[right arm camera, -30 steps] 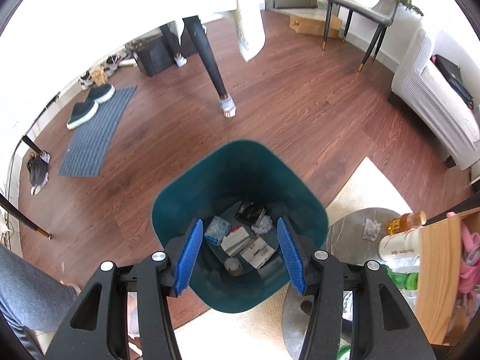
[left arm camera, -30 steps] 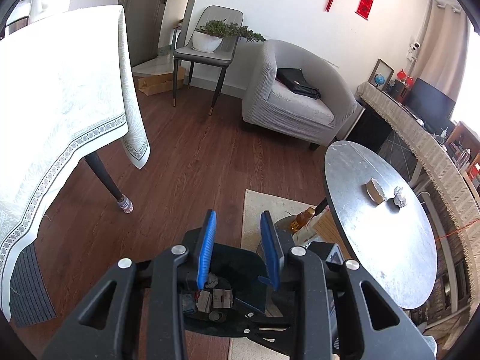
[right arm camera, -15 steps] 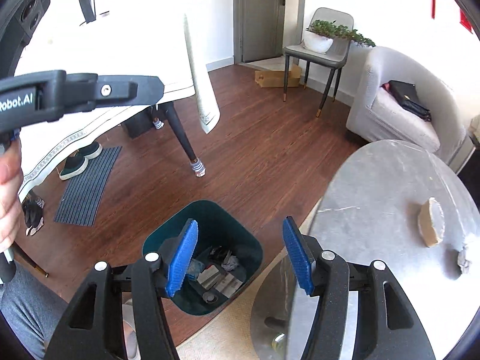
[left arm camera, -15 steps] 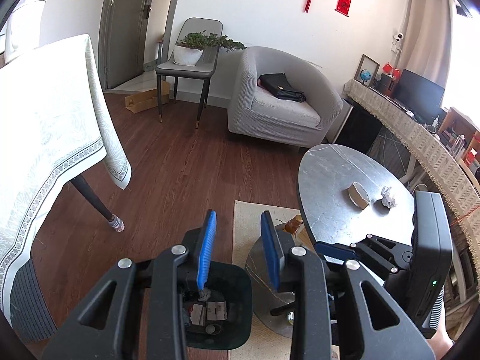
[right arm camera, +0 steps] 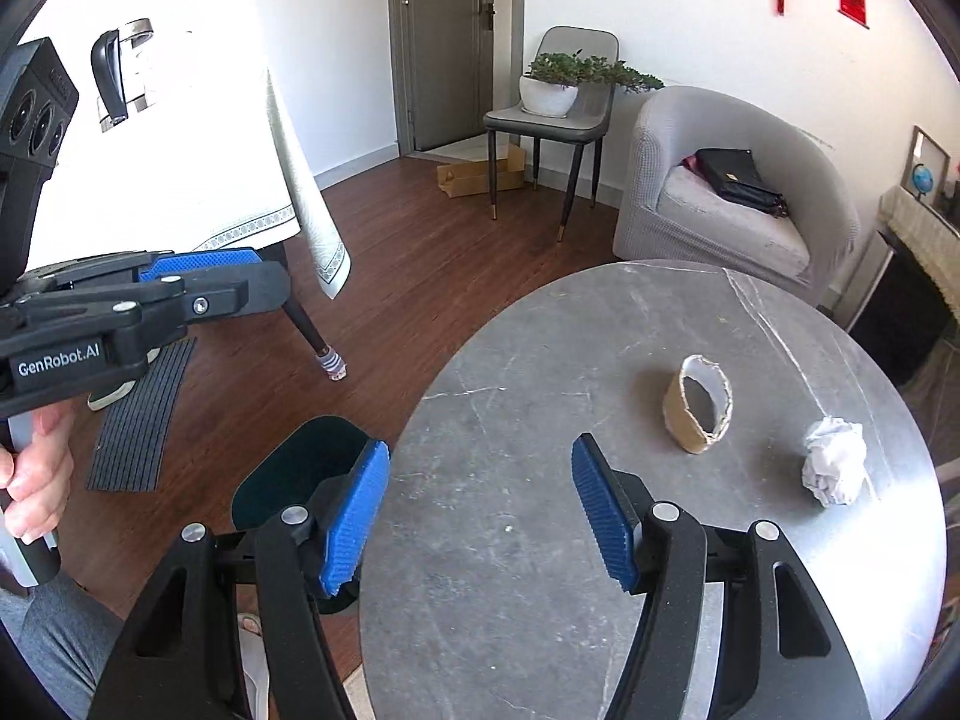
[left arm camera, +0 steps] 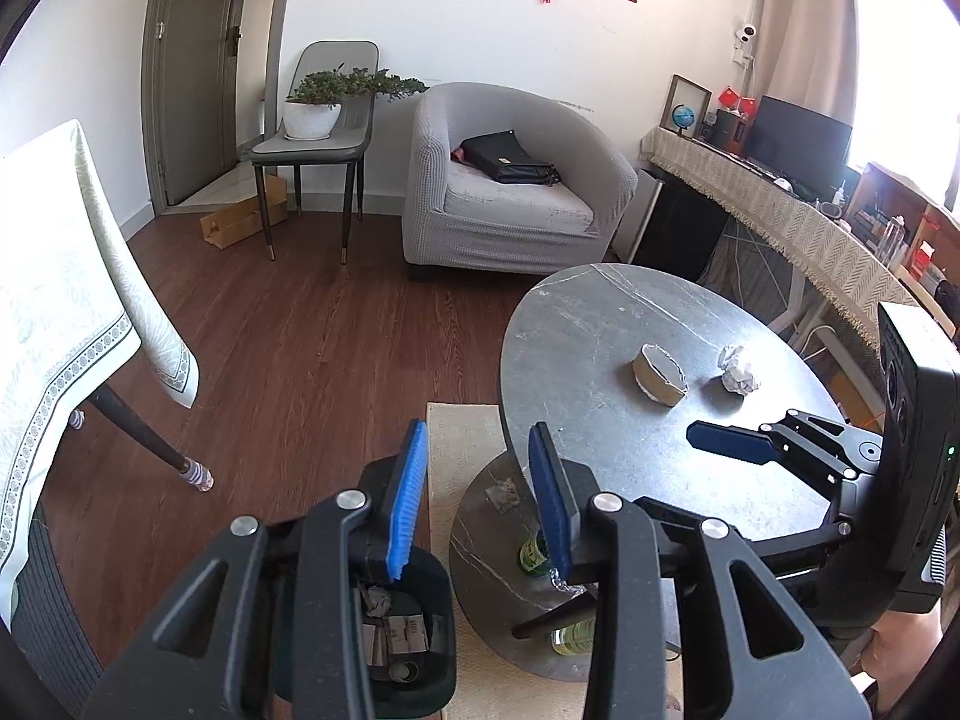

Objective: Collect trash
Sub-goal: 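Move both tools back over the round grey table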

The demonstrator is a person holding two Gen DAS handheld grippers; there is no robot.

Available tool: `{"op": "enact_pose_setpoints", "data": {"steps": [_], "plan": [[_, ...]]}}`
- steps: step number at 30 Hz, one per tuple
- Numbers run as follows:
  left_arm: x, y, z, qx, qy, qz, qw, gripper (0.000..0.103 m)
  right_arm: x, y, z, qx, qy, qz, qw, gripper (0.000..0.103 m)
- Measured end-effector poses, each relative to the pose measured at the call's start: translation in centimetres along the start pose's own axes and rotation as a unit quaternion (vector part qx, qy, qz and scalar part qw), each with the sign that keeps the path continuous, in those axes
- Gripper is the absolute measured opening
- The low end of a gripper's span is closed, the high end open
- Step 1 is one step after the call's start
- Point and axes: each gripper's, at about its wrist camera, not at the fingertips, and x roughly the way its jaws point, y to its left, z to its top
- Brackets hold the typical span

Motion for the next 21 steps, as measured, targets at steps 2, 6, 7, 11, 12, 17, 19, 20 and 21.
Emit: {"op": "enact_pose_setpoints", "data": {"steps": [2,6,7,11,12,17,19,20,21], "plan": [[0.5,-0.8,0.1,0.005,0.002,-0.004,1.0,0.04,-0.4,-1.0,-0.3,0.004,0.0,-0.009,1.0,0.065],[1.5,-2.6,0.3,0.012,0.006,-0.012,0.9998,0.044,-1.2,-2.8,-1.1,0.019,0.0,-0.024,1.0,0.065],[1.7,-2.9,0.3,0.013,0.006,-0.014,0.9998,0.044,-1.3,-3.3,-1.3,0.024,0.0,-0.028,0.999,0.066],[2.6,-4.4,0.5,0.016,0.009,-0.024,0.9996,0.05,-1.9,-5.1,-1.9,0.042,0.0,-0.041,0.998,0.068],[2.8,-4.7,0.5,0.017,0.01,-0.025,0.9995,0.052,-2.0,-5.5,-1.9,0.046,-0.001,-0.043,0.998,0.068],[3.9,-6.1,0.7,0.019,0.014,-0.033,0.9992,0.056,-2.7,-7.6,-2.9,0.065,-0.003,-0.058,0.996,0.074],[4.4,-6.9,0.7,0.02,0.017,-0.038,0.999,0.056,-3.0,-8.3,-3.3,0.072,-0.004,-0.064,0.995,0.077],[4.6,-7.3,0.8,0.021,0.018,-0.039,0.9988,0.057,-3.2,-8.7,-3.4,0.074,-0.004,-0.066,0.995,0.077],[4.9,-7.7,0.7,0.022,0.019,-0.042,0.9987,0.059,-3.4,-9.1,-3.6,0.076,-0.003,-0.069,0.995,0.077]]}}
